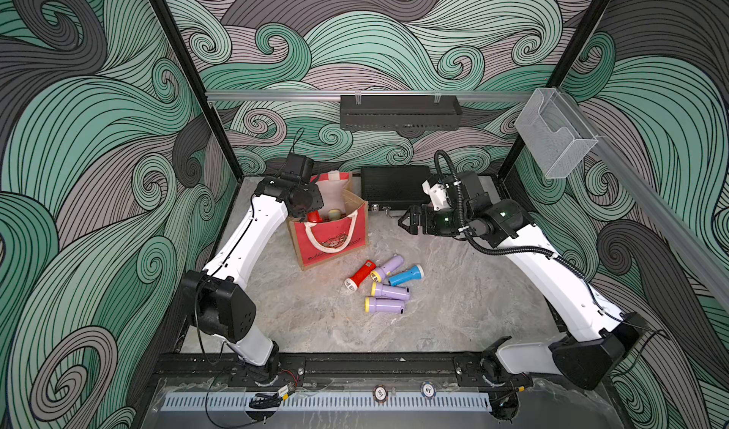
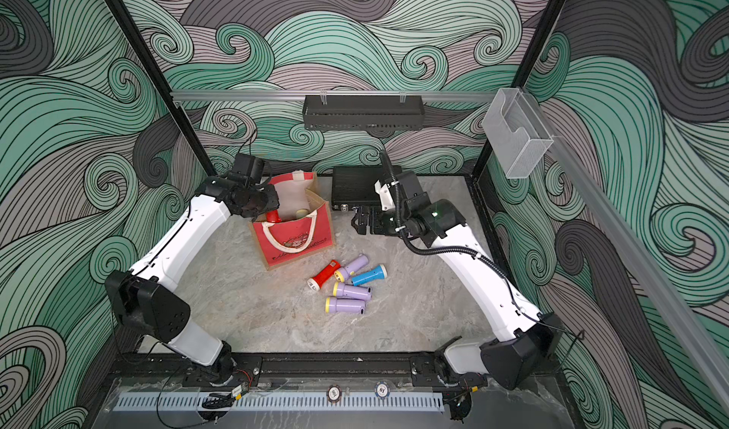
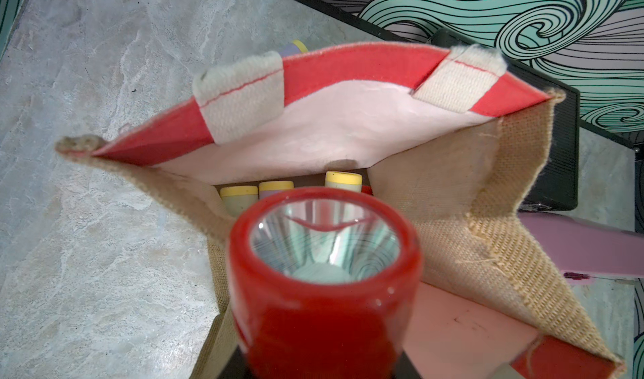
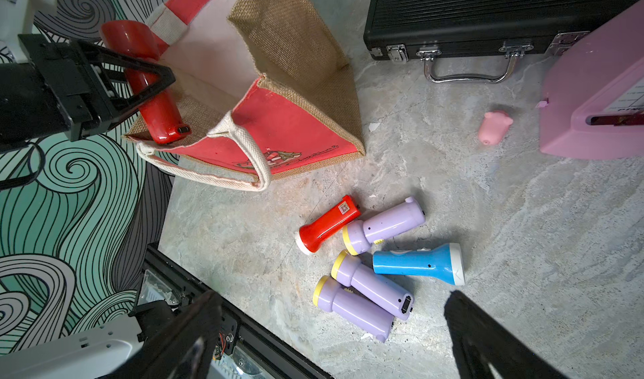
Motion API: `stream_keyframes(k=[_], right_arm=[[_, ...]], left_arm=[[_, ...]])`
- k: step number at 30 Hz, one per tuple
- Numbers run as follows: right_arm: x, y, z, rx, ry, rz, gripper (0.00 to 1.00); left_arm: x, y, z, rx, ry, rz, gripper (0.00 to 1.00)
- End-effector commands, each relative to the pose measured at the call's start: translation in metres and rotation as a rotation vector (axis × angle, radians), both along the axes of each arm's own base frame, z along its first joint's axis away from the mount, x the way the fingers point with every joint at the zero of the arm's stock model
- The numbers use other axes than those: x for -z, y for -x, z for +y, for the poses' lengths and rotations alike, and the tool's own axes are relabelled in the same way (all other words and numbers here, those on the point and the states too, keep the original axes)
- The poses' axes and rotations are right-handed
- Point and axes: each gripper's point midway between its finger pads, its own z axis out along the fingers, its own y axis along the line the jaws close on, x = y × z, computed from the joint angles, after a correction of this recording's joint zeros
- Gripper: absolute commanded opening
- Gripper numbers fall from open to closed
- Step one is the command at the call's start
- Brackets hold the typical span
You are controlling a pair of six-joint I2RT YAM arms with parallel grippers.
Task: Put the flashlights into the tote bags
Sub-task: Place the flashlight in the canvas bag.
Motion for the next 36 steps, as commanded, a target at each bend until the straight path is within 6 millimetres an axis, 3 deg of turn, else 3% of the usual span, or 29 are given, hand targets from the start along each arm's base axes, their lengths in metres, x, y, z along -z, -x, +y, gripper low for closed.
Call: stream_keyframes(k=[1, 8, 15, 19, 29, 36], right_arm=[[0.01, 0.0, -0.003, 0.006, 0.027, 0.023, 1.0], [0.01, 0.001, -0.007, 0.021, 0.033, 0.017, 1.0], [0.012, 0.003, -0.01, 0.027, 0.032, 0.018, 1.0], [0.012, 0.003, -0.013, 0.033, 0.038, 0.012, 1.0], [0.014, 0.008, -0.019, 0.052, 0.028, 0.011, 1.0], [0.012, 0.007, -0.018, 0.044, 0.026, 0.006, 1.0]], left_arm=[[0.018, 0.004, 0.006, 0.003, -0.029, 0.059, 0.0], [0.027, 0.005, 0.004, 0.019, -0.034, 0.085, 0.0], [0.031, -0.007, -0.011, 0.042, 0.005, 0.114, 0.0], [0.031, -0.007, -0.012, 0.035, -0.068, 0.192, 0.0], [-0.016, -0.002, -0.004, 0.001, -0.198, 0.059, 0.0], [-0.042, -0.005, -0.02, 0.019, -0.239, -0.047, 0.0]])
